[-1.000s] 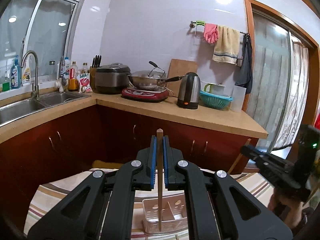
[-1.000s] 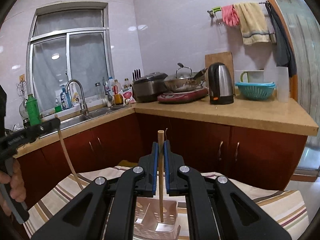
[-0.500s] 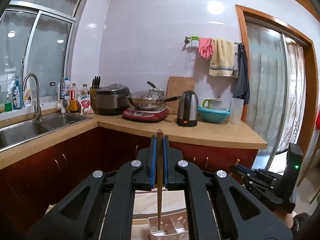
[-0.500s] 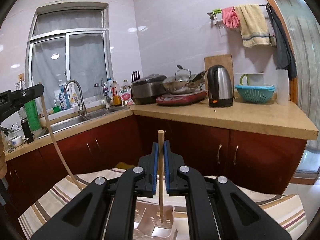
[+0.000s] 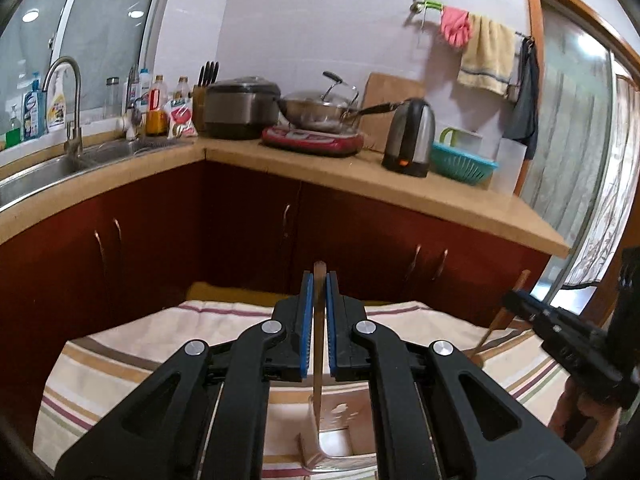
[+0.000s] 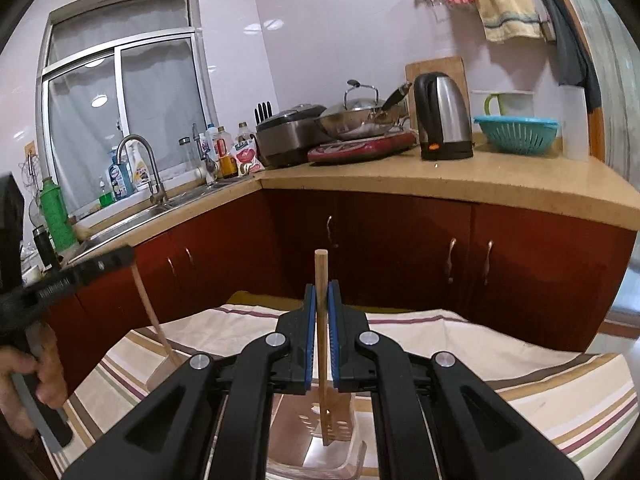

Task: Organize utensils
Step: 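Lower the chopstick upright into the caddy and open the right gripper, then withdraw the right tool from the caddy back toward the loose chopsticks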

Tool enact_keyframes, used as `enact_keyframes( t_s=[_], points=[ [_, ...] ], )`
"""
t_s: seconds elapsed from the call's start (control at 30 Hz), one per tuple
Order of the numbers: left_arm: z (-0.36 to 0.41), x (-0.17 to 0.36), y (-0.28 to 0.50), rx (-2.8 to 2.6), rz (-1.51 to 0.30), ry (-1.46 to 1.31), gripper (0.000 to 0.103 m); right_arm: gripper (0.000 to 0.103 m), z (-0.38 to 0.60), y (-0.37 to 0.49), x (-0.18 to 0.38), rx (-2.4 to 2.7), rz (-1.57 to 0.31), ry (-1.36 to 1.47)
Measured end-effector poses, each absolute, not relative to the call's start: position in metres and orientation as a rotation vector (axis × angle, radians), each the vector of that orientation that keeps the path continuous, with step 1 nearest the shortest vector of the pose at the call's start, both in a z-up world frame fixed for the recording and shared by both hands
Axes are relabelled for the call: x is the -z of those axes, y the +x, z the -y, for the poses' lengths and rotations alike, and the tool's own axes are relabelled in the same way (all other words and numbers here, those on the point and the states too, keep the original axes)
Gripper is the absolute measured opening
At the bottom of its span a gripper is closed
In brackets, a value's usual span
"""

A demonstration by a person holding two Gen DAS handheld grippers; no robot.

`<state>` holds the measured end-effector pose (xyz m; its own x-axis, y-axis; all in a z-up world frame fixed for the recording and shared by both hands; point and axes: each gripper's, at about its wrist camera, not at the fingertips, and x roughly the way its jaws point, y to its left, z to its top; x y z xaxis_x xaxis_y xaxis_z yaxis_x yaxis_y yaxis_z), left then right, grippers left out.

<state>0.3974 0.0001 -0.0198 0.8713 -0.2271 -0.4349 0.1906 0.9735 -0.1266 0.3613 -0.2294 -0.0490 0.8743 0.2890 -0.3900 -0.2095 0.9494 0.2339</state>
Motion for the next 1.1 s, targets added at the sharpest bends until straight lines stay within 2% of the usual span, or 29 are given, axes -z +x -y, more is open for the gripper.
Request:
enact_keyframes(
  t_s=[0.03,0.07,0.1,0.13,0.23,0.3,0.33,0.47,1.0,1.1],
  points=[
    [0.000,0.022,0.398,0.219,-0.469,-0.078,0.012,0.016,0.230,0.363,0.050,-0.262,-0.439,0.191],
    [0.000,0.023,0.397,0.219,-0.470,-0.076,0.025,0.027,0.230,0.363,0.051,-0.256,-0.437,0.190],
    [0.000,0.024,0.396,0.213,-0.467,-0.077,0.042,0.036,0.230,0.362,0.051,-0.248,-0.432,0.187],
    [-0.001,0.023,0.395,0.209,-0.463,-0.079,0.048,0.040,0.231,0.360,0.051,-0.242,-0.427,0.187],
    [-0.003,0.022,0.389,0.212,-0.455,-0.085,0.054,0.047,0.234,0.355,0.049,-0.229,-0.422,0.182],
    [-0.004,0.021,0.382,0.208,-0.449,-0.086,0.064,0.050,0.237,0.346,0.048,-0.217,-0.424,0.177],
    [-0.004,0.021,0.376,0.203,-0.444,-0.085,0.065,0.052,0.238,0.343,0.048,-0.213,-0.424,0.176],
    [-0.005,0.021,0.347,0.173,-0.420,-0.060,0.076,0.055,0.248,0.312,0.047,-0.178,-0.407,0.161],
    [-0.014,0.086,0.218,0.107,-0.454,-0.041,0.079,0.056,0.256,0.174,0.086,-0.133,-0.380,0.106],
    [-0.011,0.103,0.190,0.087,-0.453,-0.016,0.079,0.052,0.253,0.148,0.102,-0.140,-0.363,0.088]
  ],
)
